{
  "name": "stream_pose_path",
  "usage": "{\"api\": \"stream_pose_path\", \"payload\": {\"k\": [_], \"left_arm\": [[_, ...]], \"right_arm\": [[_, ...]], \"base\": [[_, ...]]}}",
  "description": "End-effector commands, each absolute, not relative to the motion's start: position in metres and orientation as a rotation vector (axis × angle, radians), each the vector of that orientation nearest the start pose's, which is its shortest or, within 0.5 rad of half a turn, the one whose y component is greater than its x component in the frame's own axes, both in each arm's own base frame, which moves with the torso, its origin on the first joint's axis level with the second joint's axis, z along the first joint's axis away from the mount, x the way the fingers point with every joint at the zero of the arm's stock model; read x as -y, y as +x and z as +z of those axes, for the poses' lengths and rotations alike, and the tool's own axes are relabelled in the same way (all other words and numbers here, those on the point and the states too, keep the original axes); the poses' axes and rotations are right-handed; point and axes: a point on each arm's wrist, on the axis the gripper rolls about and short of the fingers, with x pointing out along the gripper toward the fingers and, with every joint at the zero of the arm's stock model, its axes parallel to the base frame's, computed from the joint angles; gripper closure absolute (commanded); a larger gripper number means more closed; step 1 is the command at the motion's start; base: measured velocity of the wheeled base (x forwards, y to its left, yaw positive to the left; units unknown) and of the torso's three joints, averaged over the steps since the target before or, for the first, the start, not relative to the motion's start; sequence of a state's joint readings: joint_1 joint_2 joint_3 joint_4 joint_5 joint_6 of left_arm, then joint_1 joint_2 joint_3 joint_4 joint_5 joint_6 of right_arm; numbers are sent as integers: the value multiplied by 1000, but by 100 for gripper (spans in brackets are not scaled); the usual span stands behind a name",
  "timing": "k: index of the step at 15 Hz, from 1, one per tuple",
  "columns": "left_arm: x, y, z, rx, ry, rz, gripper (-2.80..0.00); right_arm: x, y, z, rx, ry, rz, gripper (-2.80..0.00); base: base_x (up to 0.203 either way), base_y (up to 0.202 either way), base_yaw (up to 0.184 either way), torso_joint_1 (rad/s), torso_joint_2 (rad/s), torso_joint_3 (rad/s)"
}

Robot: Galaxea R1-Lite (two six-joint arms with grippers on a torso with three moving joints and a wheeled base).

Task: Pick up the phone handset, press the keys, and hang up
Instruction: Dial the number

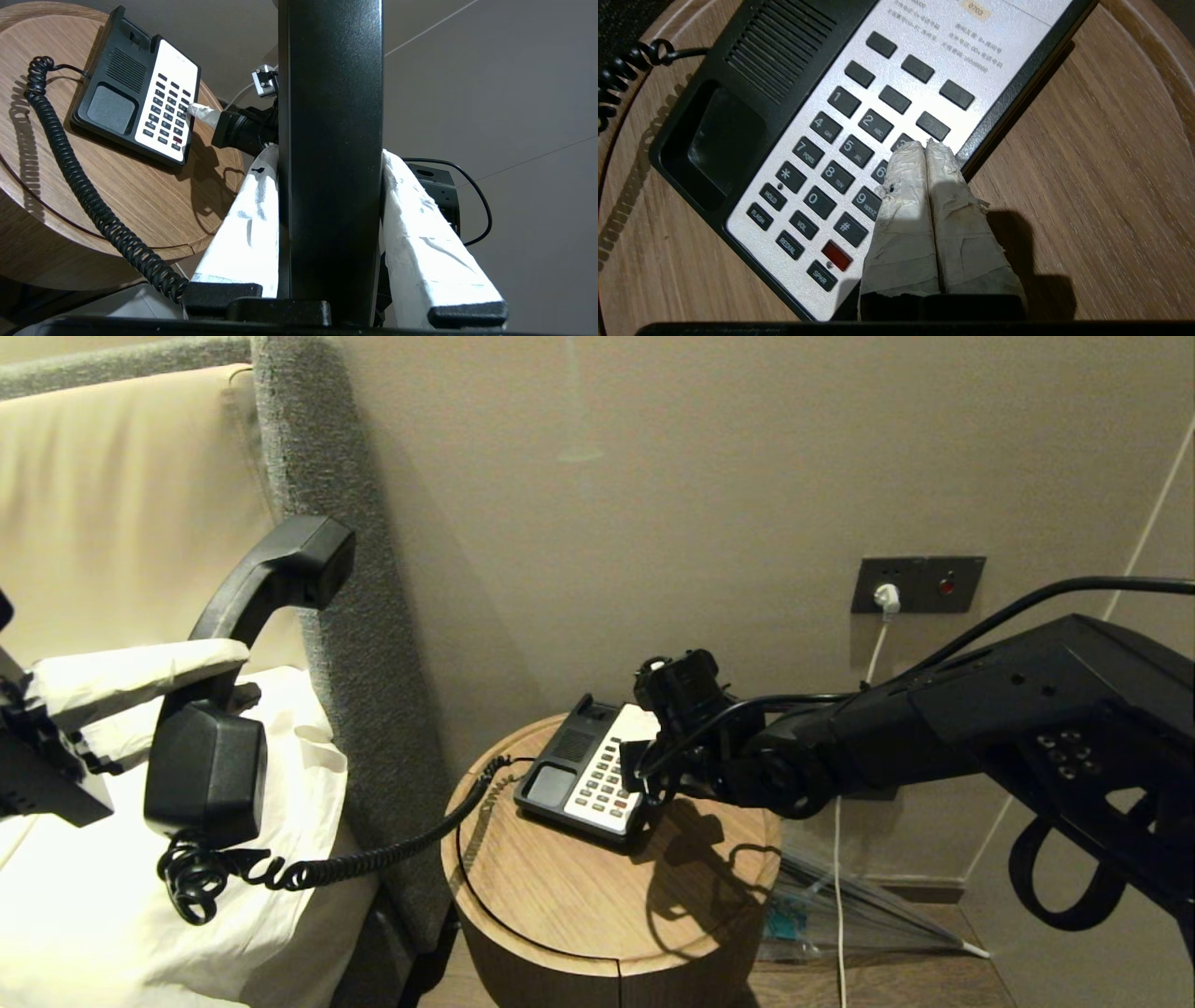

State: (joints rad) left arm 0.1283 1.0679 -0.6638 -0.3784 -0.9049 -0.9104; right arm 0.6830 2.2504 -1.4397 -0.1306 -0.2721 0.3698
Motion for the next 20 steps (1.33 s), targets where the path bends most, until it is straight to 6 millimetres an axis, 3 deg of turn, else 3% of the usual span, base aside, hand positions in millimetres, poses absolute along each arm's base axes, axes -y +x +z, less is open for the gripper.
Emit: {"api": "stream_pose_path", "payload": {"k": [1,20], "left_arm": [[0,141,261,-377,-879,-717,0],[0,141,259,-385,-884,-712,0]], "right_arm": [[-276,349,98,-655,49,276,0],[-279,351,74,-700,15,267,0]], "base": [[0,0,0,0,0,0],[0,0,0,0,0,0]]}}
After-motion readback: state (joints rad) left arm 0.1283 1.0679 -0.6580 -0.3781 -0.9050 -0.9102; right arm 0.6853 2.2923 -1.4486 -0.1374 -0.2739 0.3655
